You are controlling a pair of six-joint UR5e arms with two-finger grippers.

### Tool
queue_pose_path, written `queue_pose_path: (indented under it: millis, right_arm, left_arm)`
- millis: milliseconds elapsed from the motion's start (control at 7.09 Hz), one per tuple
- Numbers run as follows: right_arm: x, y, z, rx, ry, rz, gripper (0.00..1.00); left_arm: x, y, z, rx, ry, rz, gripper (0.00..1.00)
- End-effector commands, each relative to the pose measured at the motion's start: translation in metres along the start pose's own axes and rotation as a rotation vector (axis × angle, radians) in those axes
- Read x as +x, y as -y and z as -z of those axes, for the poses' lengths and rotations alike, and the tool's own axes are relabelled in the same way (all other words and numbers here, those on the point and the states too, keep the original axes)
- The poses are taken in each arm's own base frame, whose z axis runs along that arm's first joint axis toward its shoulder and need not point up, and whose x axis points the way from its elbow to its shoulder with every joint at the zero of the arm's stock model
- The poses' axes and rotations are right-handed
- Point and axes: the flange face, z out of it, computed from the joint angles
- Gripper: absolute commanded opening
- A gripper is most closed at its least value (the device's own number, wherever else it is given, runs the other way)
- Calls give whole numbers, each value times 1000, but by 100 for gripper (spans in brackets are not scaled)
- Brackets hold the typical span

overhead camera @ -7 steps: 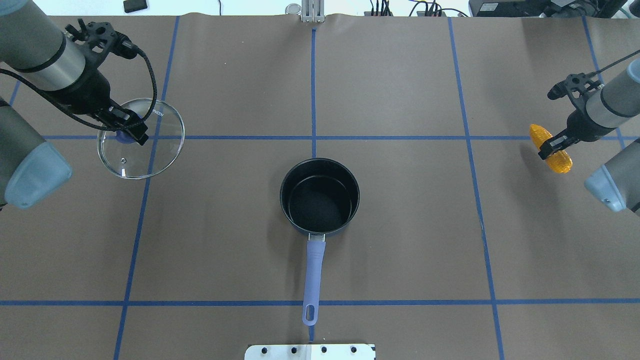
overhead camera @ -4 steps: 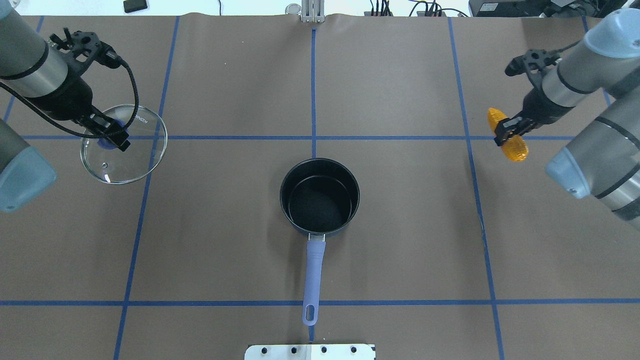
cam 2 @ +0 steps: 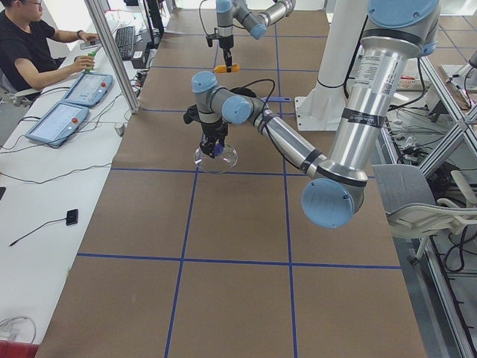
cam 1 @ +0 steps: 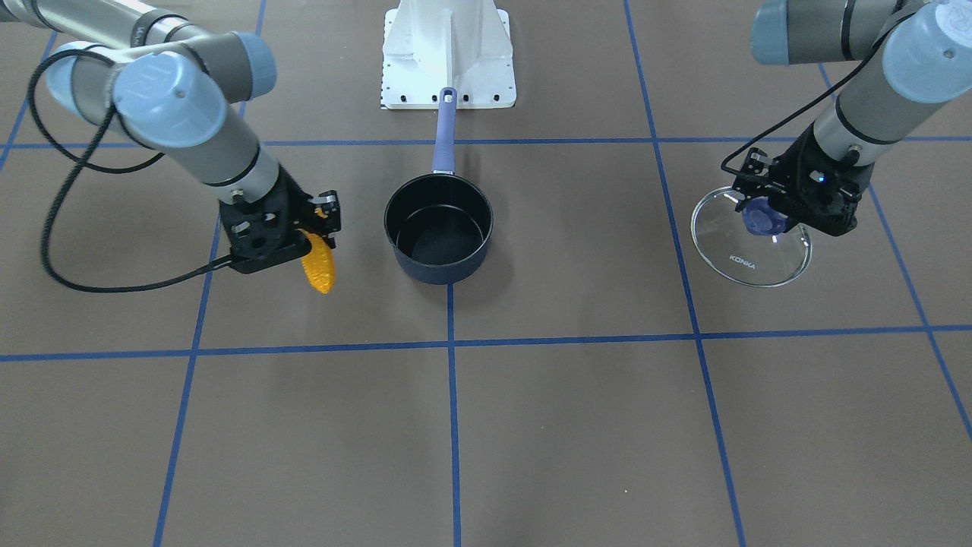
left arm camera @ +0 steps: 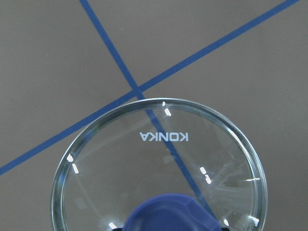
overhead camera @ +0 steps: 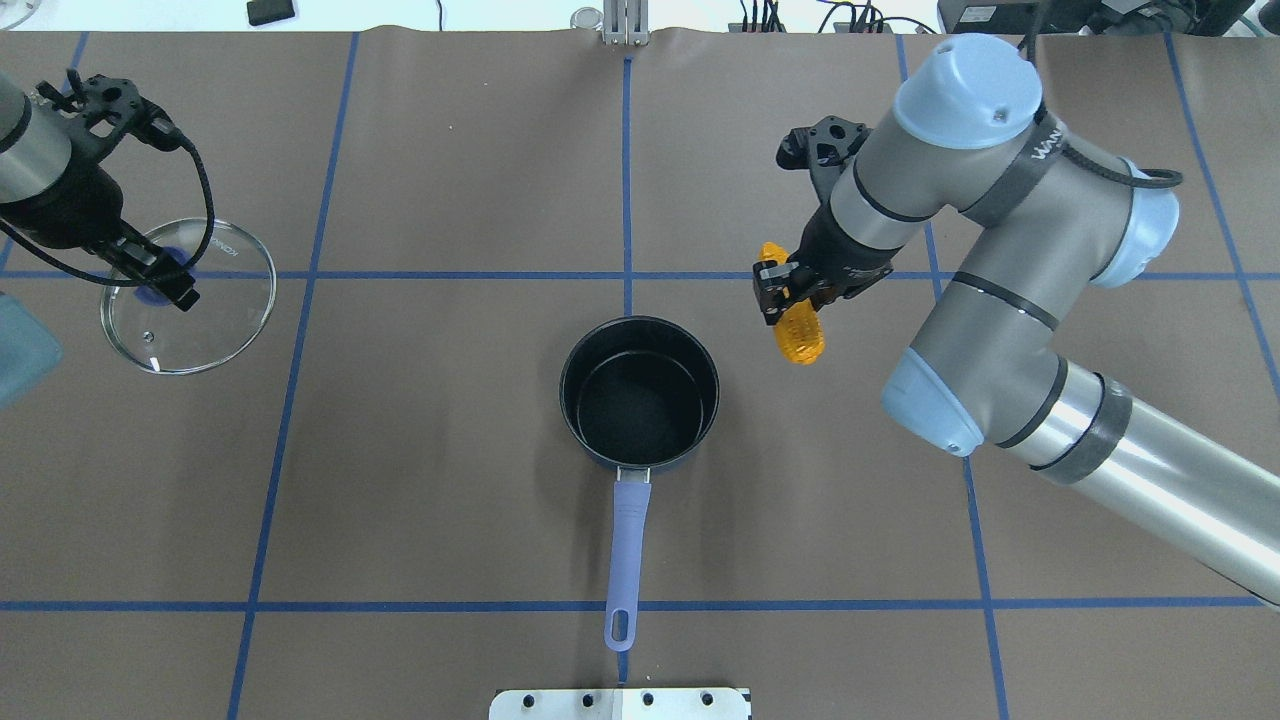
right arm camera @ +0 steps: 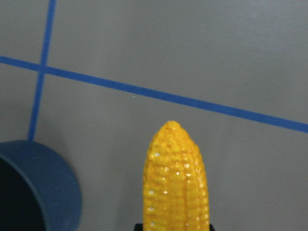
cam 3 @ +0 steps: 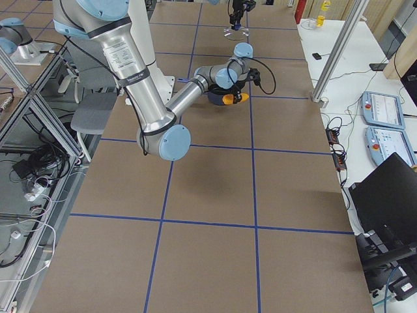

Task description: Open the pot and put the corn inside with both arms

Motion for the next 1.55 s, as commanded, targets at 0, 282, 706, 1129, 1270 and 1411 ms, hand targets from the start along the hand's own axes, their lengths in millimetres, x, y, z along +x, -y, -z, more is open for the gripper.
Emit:
queue_pose_path:
  millis: [0,282,706,1129,1270,1411]
  right_arm:
    - [-67,-13,-4,-1,52,59,19]
    - [-115,-26,-11,13,69,80,19]
    - [-137,-34,-19,34,61,99,20]
    - [-140,-38,-24,35,54,105,20]
    - [-141,-39,-25,37,52,106,20]
    - [-140,-39,-28,38,45,105,20]
  left_arm:
    - [-17,-15,-12,-28,7,21,58]
    - [-34,-17,-37,-74,12,52,59]
    - [-72,-18,-88,-60,7,45,60]
    - [-71,-17,-93,-68,-5,78,60]
    - [-67,-14,-96,-77,-45,88,60]
    - [-64,-13,-98,-82,-48,85,60]
